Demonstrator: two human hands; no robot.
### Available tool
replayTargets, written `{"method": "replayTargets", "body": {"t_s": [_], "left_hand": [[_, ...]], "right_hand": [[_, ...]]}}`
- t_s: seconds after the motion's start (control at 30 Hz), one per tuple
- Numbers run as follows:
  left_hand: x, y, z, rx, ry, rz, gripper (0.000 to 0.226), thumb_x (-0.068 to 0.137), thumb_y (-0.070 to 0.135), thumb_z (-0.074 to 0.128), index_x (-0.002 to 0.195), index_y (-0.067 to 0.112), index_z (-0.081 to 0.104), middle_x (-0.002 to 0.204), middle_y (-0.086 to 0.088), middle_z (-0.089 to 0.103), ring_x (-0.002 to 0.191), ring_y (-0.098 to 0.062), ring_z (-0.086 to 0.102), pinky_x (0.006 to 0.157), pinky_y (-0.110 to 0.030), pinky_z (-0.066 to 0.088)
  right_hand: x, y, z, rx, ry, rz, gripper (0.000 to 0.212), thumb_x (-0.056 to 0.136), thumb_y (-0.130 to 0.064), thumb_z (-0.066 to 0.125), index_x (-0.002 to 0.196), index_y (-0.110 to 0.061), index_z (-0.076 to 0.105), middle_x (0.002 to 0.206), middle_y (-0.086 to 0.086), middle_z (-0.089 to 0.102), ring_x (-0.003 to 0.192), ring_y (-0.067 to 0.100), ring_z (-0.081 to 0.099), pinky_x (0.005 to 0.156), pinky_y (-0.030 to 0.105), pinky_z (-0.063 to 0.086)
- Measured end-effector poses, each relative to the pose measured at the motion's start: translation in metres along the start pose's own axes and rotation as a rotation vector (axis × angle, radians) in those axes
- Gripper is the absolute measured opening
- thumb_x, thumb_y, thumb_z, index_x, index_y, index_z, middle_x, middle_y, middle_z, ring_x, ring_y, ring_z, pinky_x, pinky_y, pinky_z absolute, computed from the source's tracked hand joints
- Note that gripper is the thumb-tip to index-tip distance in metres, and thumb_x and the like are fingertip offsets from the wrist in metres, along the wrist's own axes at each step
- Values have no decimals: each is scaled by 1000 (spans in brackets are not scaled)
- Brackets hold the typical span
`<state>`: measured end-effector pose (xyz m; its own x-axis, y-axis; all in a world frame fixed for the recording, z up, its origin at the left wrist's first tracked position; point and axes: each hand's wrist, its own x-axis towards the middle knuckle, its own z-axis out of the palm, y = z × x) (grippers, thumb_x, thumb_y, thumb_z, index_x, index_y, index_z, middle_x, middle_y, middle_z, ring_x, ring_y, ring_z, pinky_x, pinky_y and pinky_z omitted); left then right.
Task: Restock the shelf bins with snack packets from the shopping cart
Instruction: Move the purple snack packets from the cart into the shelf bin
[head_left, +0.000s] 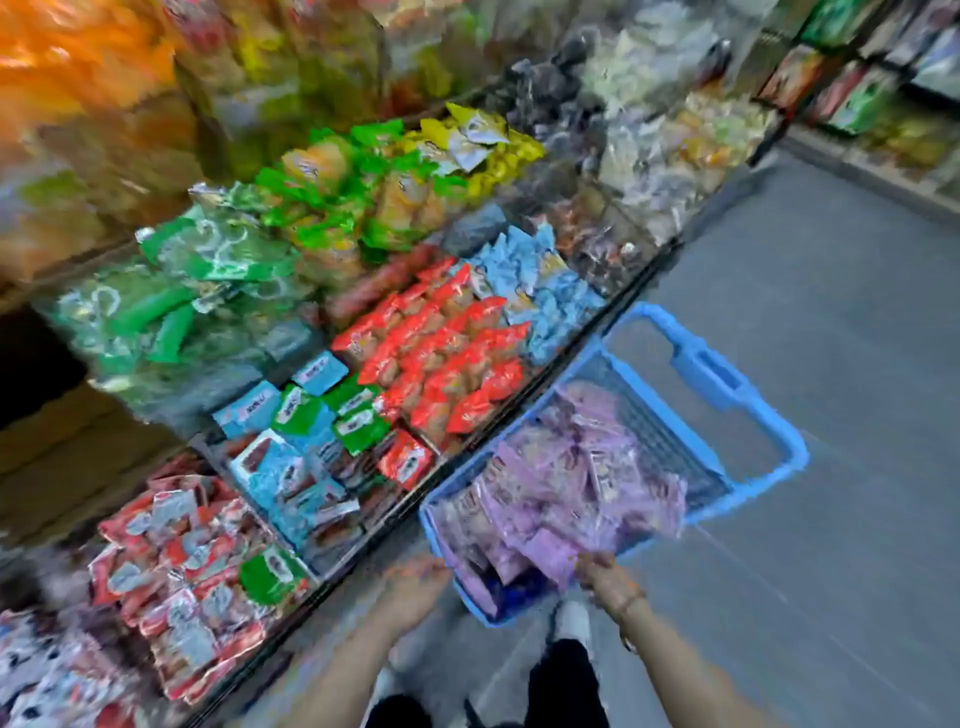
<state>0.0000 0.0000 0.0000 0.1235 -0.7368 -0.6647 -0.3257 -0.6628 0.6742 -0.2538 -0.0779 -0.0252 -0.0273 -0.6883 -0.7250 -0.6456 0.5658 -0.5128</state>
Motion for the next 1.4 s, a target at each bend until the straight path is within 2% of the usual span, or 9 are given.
{"method": "replayTargets", "body": {"t_s": [0.23, 0.4, 0.53, 0.77, 1.0, 1.07, 1.17, 1.3, 1.4], "left_hand": [[43, 67, 108, -269, 47, -97, 12, 95, 2, 51, 91, 12, 59, 94, -6, 60, 94, -18, 52, 80, -29, 46], [71, 120, 164, -316, 115, -158, 16, 86, 14, 64, 101, 8, 62, 110, -14, 64, 92, -22, 58, 73, -19, 44], [92, 139, 187, -313, 162, -204, 30, 87, 13, 65, 116, 7, 60, 117, -11, 64, 106, -25, 60, 89, -28, 48], [100, 141, 203, -288, 114, -258, 51, 94, 26, 56, 140, 13, 41, 141, -9, 50, 125, -27, 50, 107, -42, 39], [94, 152, 185, -288, 111, -167, 7, 91, 30, 62, 93, 23, 62, 103, 1, 65, 100, -19, 64, 83, -20, 52], [91, 160, 173, -327, 131, -91, 20, 86, 39, 67, 98, 26, 60, 101, 12, 63, 88, -2, 60, 63, -3, 44], [89, 169, 165, -515, 88, -68, 53, 79, 44, 73, 123, 26, 52, 113, 14, 62, 99, -3, 60, 87, -21, 45], [87, 159, 161, -704, 99, -94, 54, 81, 28, 75, 128, 19, 52, 129, 0, 61, 115, -17, 59, 103, -39, 45], [83, 138, 156, -773, 140, -136, 60, 80, 26, 76, 131, 21, 45, 138, 0, 51, 123, -26, 53, 108, -47, 38]], "right_hand": [[39, 1, -94, 169, 224, -155, 5, 86, 2, 60, 81, -1, 58, 76, 17, 57, 71, 20, 48, 63, 27, 41], [61, -29, -148, 158, 129, -151, 13, 87, 2, 57, 84, -9, 50, 75, 3, 52, 57, 6, 47, 38, 5, 37], [94, -44, -144, -69, 17, -122, 23, 87, -15, 63, 102, -1, 52, 97, 15, 56, 84, 26, 54, 67, 24, 41], [111, -40, -132, -152, -25, -106, 39, 85, -15, 64, 119, -4, 49, 108, 20, 60, 97, 30, 59, 72, 27, 39], [102, -47, -158, -42, -40, -234, 31, 82, -16, 70, 106, 3, 62, 100, 25, 65, 83, 27, 59, 83, 42, 49], [89, -53, -163, 58, -155, -299, 25, 83, -16, 69, 104, -4, 64, 91, 11, 70, 77, 20, 63, 78, 33, 55], [72, -58, -158, 107, -375, -369, 9, 86, -13, 65, 86, -21, 61, 60, -20, 63, 54, -8, 54, 52, 5, 43], [78, -51, -156, 148, -155, -294, 22, 90, -22, 59, 109, -10, 60, 97, 1, 68, 86, 12, 64, 80, 27, 54], [102, -28, -173, -352, 130, -230, 40, 86, -35, 62, 117, -9, 56, 116, 14, 56, 109, 29, 52, 95, 39, 43]]}}
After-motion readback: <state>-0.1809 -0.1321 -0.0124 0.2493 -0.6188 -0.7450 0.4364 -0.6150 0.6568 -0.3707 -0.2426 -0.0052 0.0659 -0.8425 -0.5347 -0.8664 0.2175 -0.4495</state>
